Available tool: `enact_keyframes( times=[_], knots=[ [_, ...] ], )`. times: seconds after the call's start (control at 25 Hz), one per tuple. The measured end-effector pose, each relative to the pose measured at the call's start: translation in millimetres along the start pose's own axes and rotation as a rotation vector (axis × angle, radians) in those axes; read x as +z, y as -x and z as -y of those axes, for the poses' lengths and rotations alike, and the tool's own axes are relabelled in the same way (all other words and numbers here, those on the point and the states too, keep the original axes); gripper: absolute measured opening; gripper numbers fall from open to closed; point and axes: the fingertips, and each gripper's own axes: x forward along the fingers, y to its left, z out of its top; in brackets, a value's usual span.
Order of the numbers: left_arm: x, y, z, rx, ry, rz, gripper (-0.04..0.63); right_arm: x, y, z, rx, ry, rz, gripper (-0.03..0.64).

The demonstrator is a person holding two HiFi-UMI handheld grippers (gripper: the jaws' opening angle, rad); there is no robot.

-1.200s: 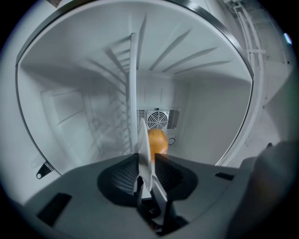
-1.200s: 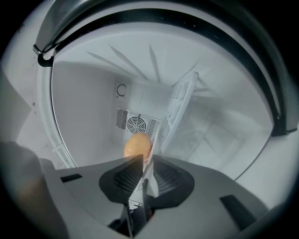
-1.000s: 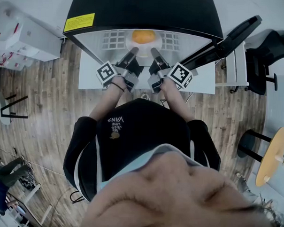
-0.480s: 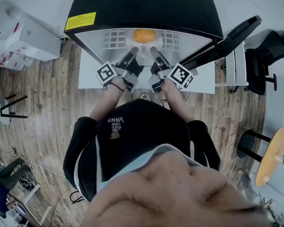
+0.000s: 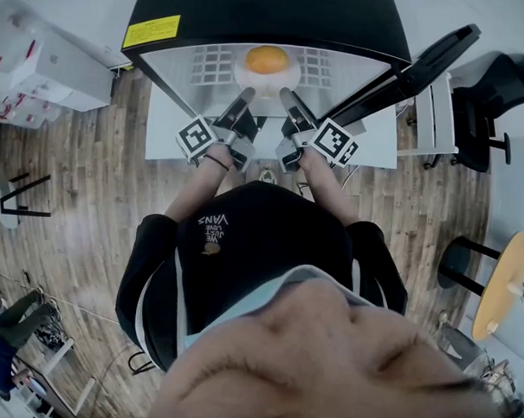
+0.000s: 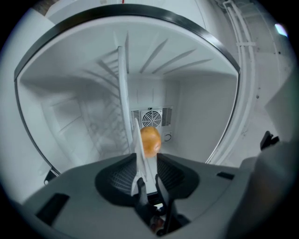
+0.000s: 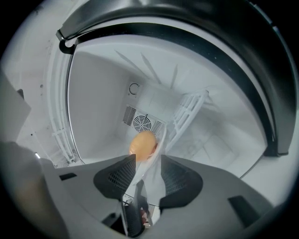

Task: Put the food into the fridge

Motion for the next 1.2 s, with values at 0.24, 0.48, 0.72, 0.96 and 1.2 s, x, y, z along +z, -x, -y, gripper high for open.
enact_keyframes(
  times=[0.24, 0.48, 0.72, 0.96, 1.2],
  knots=[
    [1.2, 10.2, 3.1, 0.037, -0.141, -0.007, 0.112, -1.2, 10.1, 0.5, -0.021, 0.046, 0.004, 0.156],
    [0.4, 17.4, 7.4, 0.059, -0.245, -0.015, 0.112, -2.5, 19.5, 0.6, -0.048, 0.111, 0.021, 0.155],
    [-8.0, 21.1, 8.7, 0.065, -0.282, -0.033, 0.112, -3.2, 26.0, -1.3, -0.060, 0.168, 0.028, 0.115],
    [-7.5, 21.2, 17.9, 0.040, -0.392, -0.027, 0.106, 0.0, 30.4, -2.9, -0.062, 0.194, 0.047, 0.049],
    [-5.9, 24.8, 16.8, 0.060, -0.468, -0.025, 0.075, -3.3, 30.1, -5.3, -0.056, 0.222, 0.035, 0.021]
  ],
)
